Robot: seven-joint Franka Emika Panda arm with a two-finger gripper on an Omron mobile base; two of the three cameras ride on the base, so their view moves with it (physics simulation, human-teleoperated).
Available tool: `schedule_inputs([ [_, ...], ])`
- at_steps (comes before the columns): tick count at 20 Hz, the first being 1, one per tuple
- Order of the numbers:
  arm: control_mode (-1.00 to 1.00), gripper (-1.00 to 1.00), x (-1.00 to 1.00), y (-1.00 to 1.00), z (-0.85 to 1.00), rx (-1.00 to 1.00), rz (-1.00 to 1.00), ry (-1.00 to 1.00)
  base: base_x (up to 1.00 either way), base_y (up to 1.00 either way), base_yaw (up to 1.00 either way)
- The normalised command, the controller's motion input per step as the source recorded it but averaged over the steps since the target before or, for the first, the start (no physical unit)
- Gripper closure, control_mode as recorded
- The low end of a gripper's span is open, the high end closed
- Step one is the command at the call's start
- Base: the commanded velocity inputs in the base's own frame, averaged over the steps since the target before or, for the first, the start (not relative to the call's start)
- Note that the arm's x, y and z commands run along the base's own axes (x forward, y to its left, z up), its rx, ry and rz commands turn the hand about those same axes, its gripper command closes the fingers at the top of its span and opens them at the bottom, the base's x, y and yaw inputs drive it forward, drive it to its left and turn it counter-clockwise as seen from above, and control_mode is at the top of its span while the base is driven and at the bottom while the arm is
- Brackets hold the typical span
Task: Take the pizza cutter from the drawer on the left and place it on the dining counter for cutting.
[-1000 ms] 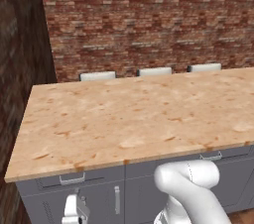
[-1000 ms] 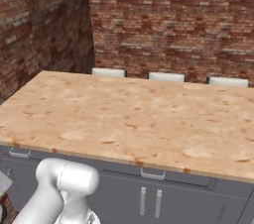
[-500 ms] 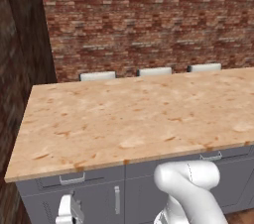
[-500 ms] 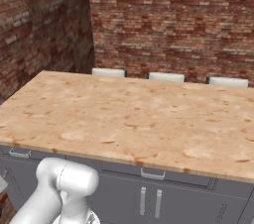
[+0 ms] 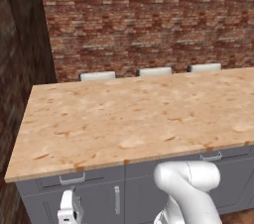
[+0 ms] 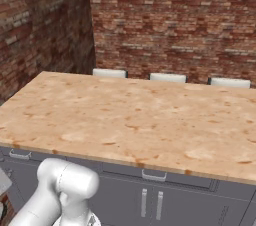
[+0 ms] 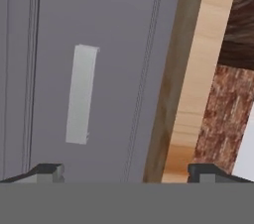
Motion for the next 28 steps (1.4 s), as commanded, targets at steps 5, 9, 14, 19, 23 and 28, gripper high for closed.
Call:
schedule_inputs([
  [5,-1.00,-1.00,0.21,0.00,-0.22,0.05,0.00,0.02,0.00,0.00,0.00],
  [9,-1.00,-1.00,0.17,0.02,-0.22,0.04,0.00,0.04,0.00,0.00,0.00],
  [14,-1.00,-1.00,0.24,0.10,-0.11,0.03,0.00,0.05,0.00,0.00,0.00],
  [19,-1.00,-1.00,0.30,0.24,-0.21,0.00,0.00,0.04,0.00,0.00,0.00],
  [23,-1.00,-1.00,0.21,0.21,-0.32,0.00,0.00,0.04,0.00,0.00,0.00],
  [28,-1.00,-1.00,0.24,0.18,-0.33,0.00,0.00,0.02,0.00,0.00,0.00],
])
